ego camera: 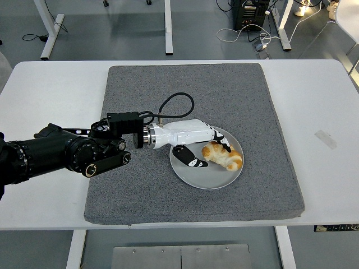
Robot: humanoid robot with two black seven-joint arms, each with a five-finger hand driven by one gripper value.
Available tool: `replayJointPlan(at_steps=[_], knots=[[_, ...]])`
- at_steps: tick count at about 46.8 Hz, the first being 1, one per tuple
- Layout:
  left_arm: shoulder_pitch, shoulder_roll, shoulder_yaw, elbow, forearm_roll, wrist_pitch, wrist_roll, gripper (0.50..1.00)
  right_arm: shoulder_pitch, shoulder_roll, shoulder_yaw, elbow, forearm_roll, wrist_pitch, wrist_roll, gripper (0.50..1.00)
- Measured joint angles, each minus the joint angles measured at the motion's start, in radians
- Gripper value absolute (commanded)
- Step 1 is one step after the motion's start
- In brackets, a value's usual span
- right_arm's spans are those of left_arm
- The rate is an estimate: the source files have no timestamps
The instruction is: Place the bread on the plate
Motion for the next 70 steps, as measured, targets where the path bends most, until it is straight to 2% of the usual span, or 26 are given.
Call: replayJointPlan(at_steps=[9,14,22,35,45,58,70], knots=[[0.002,0.008,-0.018,0.0,-0.019,0.0,0.0,0.88,0.0,0.0,0.0,0.0,0.0,0.0,0.0,1.0],[0.003,0.009,-0.025,0.0,-0.088,0.001,0.001,0.967,0.0,0.0,0.0,0.0,0.0,0.0,0.0,1.0],[-0.005,0.01,-0.024,-0.002,-0.217,-0.007,0.001,0.98,0.0,0.0,0.0,0.0,0.0,0.0,0.0,1.0],[0.006,0.036,-0.025,-0.013,-0.23,-0.008,0.0,1.0,0.0,0.0,0.0,0.0,0.0,0.0,0.0,1.0],[0.006,0.089,-0.071,-0.021,-0.235,-0.014,0.0,1.0,0.0,0.0,0.0,0.0,0.0,0.0,0.0,1.0],[-0.003,0.168,-0.135,-0.034,-0.406,-0.097,0.0,1.0,0.0,0.0,0.0,0.0,0.0,0.0,0.0,1.0],[0.003,0.219,-0.178,-0.019,-0.548,-0.105,0.0,1.0,0.004,0.0,0.001,0.006,0.0,0.002,0.0,1.0]])
